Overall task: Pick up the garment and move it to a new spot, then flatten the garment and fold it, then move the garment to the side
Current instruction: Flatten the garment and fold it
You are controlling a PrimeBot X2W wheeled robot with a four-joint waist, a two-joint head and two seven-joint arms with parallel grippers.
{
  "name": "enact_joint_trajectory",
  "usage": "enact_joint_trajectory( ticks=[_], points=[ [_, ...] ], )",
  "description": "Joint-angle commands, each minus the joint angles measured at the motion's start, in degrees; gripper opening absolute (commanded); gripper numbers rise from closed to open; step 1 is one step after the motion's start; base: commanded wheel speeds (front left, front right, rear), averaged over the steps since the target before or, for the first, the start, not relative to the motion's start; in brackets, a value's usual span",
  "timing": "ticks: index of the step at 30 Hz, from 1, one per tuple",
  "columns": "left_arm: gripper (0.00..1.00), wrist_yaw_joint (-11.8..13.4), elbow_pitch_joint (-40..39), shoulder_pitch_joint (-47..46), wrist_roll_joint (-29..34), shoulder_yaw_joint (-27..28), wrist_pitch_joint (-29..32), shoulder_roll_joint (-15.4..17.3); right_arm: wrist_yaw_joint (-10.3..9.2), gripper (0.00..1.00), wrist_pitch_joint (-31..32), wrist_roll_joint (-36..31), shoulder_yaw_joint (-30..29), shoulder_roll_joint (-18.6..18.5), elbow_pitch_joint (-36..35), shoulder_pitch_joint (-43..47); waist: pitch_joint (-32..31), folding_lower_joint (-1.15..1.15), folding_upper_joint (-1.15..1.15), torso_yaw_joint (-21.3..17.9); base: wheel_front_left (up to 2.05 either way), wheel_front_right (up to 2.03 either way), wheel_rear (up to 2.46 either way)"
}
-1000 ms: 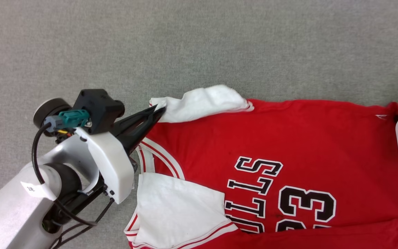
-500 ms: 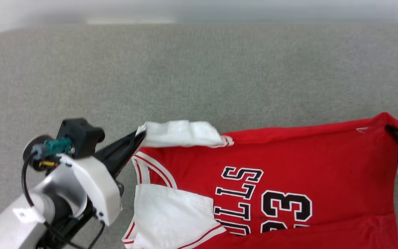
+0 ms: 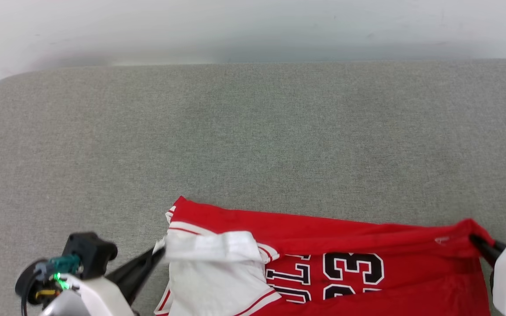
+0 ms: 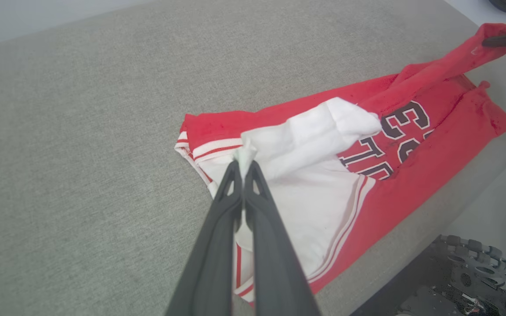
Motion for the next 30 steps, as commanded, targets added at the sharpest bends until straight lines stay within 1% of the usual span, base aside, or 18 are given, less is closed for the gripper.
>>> enact_joint_trajectory(
  ticks=[1,4,6,9,13,18,26,27,28,29,30],
  points=[
    [0.0,0.51,0.0,2.07,-0.44,-0.06,-0.58,0.4,-0.04,0.0,-0.06,0.17,0.27,-0.77,-0.14,1.75,0.04,0.01,0.0,-0.02,0.0,0.0,0.0],
    [0.0,0.68,0.34,4.65,-1.47,-0.73,-0.95,0.21,-0.04,0.0,-0.06,0.8,0.68,-1.16,0.49,3.51,-0.23,0.01,0.0,0.09,0.0,0.0,0.0],
    [0.0,0.95,1.26,5.74,-1.68,-1.2,-0.62,0.32,-0.04,0.0,0.52,0.99,1.65,-2.04,0.81,4.52,-0.4,0.01,0.0,0.17,0.0,0.0,0.0],
    [0.0,0.44,2.7,6.5,-1.82,-2.25,-0.22,0.28,-0.04,0.0,0.78,1.51,2.67,-2.76,1.12,5.18,-0.52,0.01,0.0,0.16,0.0,0.0,0.0],
    [0.0,-1.11,6.19,6.5,-1.58,-4.23,0.28,-0.94,-0.04,0.0,0.43,0.96,5.62,-5.22,2.57,6.07,-0.47,0.01,0.0,0.16,0.0,0.0,0.0],
    [0.0,-3.29,11.65,4.66,-0.59,-6.31,0.49,-2.56,-0.04,0.0,-1.65,1.73,8.76,-6.66,5.36,5.31,-0.03,0.01,0.0,0.0,0.0,0.0,0.0],
    [0.0,-5.91,18.44,2.38,0.36,-8.72,0.1,-5.6,-0.04,0.0,-4.68,2.12,14.23,-8.69,8.88,3.51,0.82,0.01,0.0,-0.61,0.0,0.0,0.0],
    [0.03,-6.11,19.12,2.18,0.14,-8.85,0.05,-6.21,-0.04,0.0,-4.92,2.3,14.74,-8.78,9.3,3.27,0.97,0.01,0.0,-0.65,0.0,0.0,0.0],
    [0.64,-6.07,20.01,2.15,-0.39,-8.87,0.17,-6.78,-0.04,0.12,-4.95,2.69,15.09,-8.59,9.84,3.13,1.07,0.01,0.0,-0.67,0.0,0.0,0.0],
    [1.0,-6.16,20.6,2.09,-0.81,-8.94,0.43,-7.17,-0.04,0.98,-4.59,3.63,15.29,-7.93,10.38,3.19,1.08,0.01,0.0,-0.71,0.0,0.0,0.0],
    [1.0,-6.33,21.06,1.74,-0.9,-9.0,0.42,-7.4,-0.04,1.0,-4.41,4.62,15.26,-7.35,10.66,3.11,1.03,0.01,0.0,-0.76,0.0,0.0,0.0]
  ],
)
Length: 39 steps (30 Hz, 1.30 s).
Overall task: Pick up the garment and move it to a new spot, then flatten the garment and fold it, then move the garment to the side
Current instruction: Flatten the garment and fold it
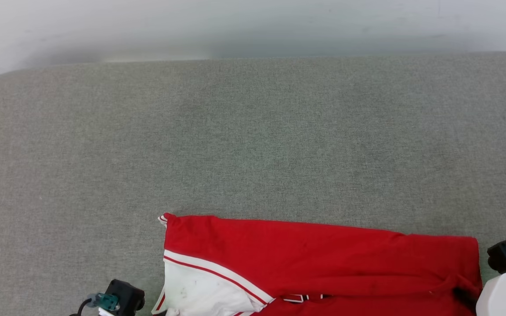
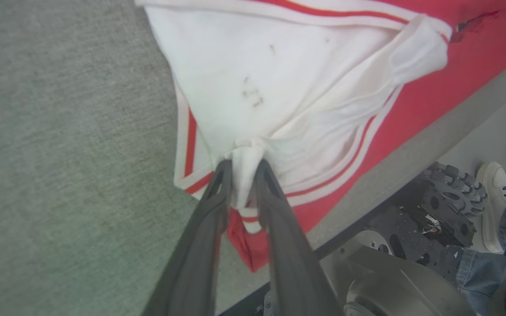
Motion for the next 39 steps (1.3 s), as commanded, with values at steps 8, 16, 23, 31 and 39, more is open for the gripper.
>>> enact_joint_trajectory(
  ticks=[8,16,23,31,39],
  points=[
    [1.0,-0.82,0.87,-2.41,0.31,1.07,-1.64,0.09,-0.07,1.0,1.6,3.58,-1.37,0.32,-1.18,-0.84,-1.94,0.0,0.0,-0.04,0.0,0.0,0.0],
    [1.0,1.51,-3.43,-3.98,0.27,6.27,-10.08,-1.57,-0.04,1.0,4.3,4.9,-10.4,3.13,-6.15,-1.44,-5.02,0.0,0.0,0.07,0.0,0.0,0.0],
    [1.0,5.51,-3.41,-3.38,2.82,12.76,-25.68,-6.55,-0.03,1.0,5.51,2.15,-19.69,12.06,-10.84,-0.75,-6.06,0.0,0.0,0.12,0.0,0.0,0.0],
    [1.0,6.81,-6.58,1.01,11.55,24.47,-28.85,-16.86,-0.03,1.0,4.84,-1.43,-27.37,22.72,-12.0,2.65,-5.3,0.0,0.0,0.63,0.0,0.0,0.0],
    [1.0,0.07,-8.19,7.45,22.97,36.91,-28.89,-27.53,-0.04,1.0,7.98,-4.37,-33.96,27.29,-9.41,5.62,-4.39,0.0,0.0,1.69,0.0,0.0,0.0]
  ],
)
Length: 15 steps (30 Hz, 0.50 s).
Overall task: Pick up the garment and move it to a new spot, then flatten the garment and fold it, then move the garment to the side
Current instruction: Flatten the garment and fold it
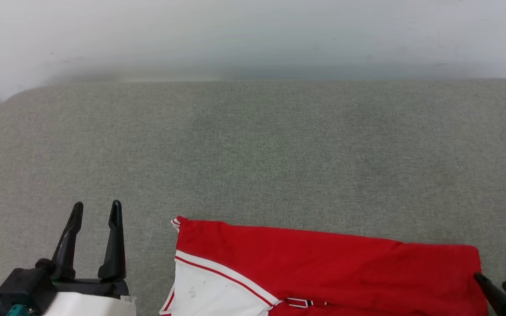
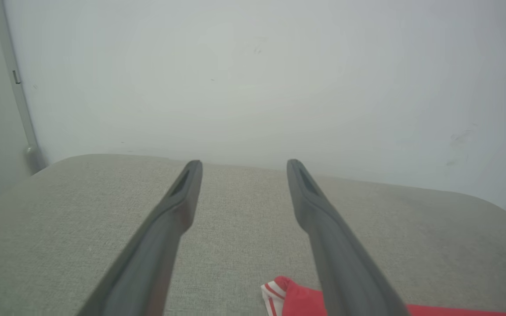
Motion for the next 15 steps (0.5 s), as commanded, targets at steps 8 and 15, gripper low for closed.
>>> enact_joint_trajectory(
  ticks=[8,15],
  points=[
    [1.0,-7.42,2.09,1.02,7.27,3.86,-0.38,-5.25,-0.02,1.0,2.59,-1.97,-4.06,0.62,4.75,-0.51,2.24,0.0,0.0,2.4,0.0,0.0,0.0],
    [1.0,-8.63,2.87,-0.96,9.22,4.01,-0.38,-6.47,-0.02,1.0,4.33,-0.42,-3.3,0.5,10.23,-2.03,3.95,0.0,0.0,3.87,0.0,0.0,0.0]
  ],
)
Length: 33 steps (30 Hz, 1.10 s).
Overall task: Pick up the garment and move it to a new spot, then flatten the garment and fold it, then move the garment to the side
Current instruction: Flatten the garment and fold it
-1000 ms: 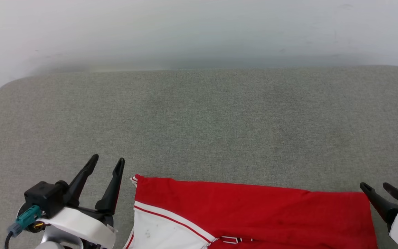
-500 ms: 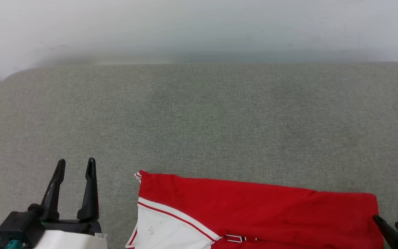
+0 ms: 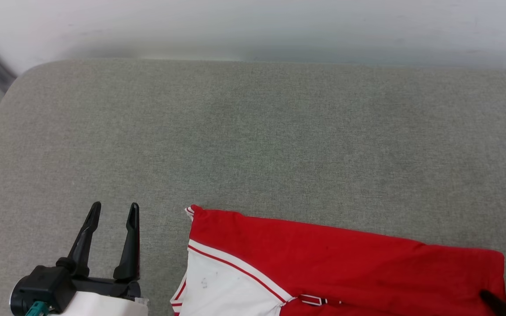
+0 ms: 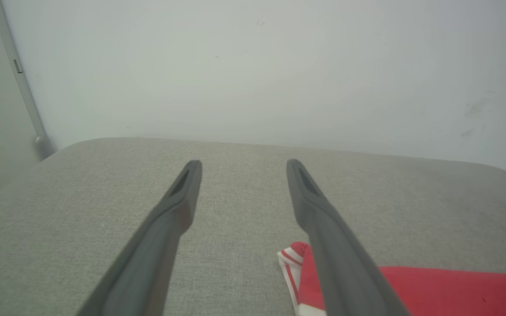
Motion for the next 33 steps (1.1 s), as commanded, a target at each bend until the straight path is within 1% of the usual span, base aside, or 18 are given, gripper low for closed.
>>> enact_joint_trajectory(
  ticks=[1,4,8,14,17,18,19,20,27,33],
  points=[
    [1.0,-0.18,0.12,-0.81,0.39,0.03,-0.38,-0.06,-0.02,1.0,0.7,0.75,0.94,0.37,2.0,-0.61,0.49,0.0,0.0,0.46,0.0,0.0,0.0],
    [1.0,-0.25,-0.17,-0.99,0.44,0.11,-0.39,-0.17,-0.02,1.0,1.01,1.36,1.8,0.46,3.6,-0.64,0.69,0.0,0.0,0.75,0.0,0.0,0.0],
    [1.0,-0.29,-0.54,-1.19,0.32,-0.67,-0.39,0.3,0.09,1.0,1.95,3.56,5.35,1.73,5.85,0.0,0.72,0.0,0.0,1.18,0.0,0.0,0.0],
    [1.0,-0.3,-0.73,-1.2,-0.04,-1.02,-0.39,0.79,0.21,1.0,0.67,5.66,9.93,2.45,6.95,0.32,-0.04,0.0,0.0,1.19,0.0,0.0,0.0],
    [1.0,-0.31,-0.57,-0.86,-0.29,-1.11,-0.39,0.95,0.27,1.0,0.06,6.24,10.75,2.56,7.11,-0.02,-0.51,0.0,0.0,0.94,0.0,0.0,0.0],
    [1.0,-0.31,-0.5,-0.71,-0.33,-1.18,-0.39,1.01,0.27,0.5,-0.41,6.25,10.39,2.43,7.02,-0.23,-0.68,0.0,0.0,0.82,0.0,0.0,0.0],
    [1.0,-0.31,-0.43,-0.53,-0.32,-1.2,-0.39,1.09,0.27,0.38,-0.91,6.08,10.03,2.24,6.93,-0.53,-0.83,0.0,0.0,0.68,0.0,0.0,0.0],
    [1.0,-0.31,-0.39,-0.4,-0.35,-1.24,-0.39,1.14,0.27,0.0,-1.3,5.88,9.88,2.03,6.8,-0.72,-0.93,0.0,0.0,0.56,0.0,0.0,0.0],
    [1.0,-0.31,-0.21,-0.3,-0.51,-1.9,-0.39,1.54,-0.05,0.0,-4.95,4.34,8.2,-0.57,6.05,-1.69,-1.4,0.0,0.0,-0.23,0.0,0.0,0.0],
    [1.0,-0.32,0.08,0.02,-0.67,-2.24,-0.39,1.9,-0.08,0.0,-8.86,2.32,5.0,-2.74,6.43,-3.21,-1.95,0.0,0.0,-0.83,0.0,0.0,0.0]
  ],
)
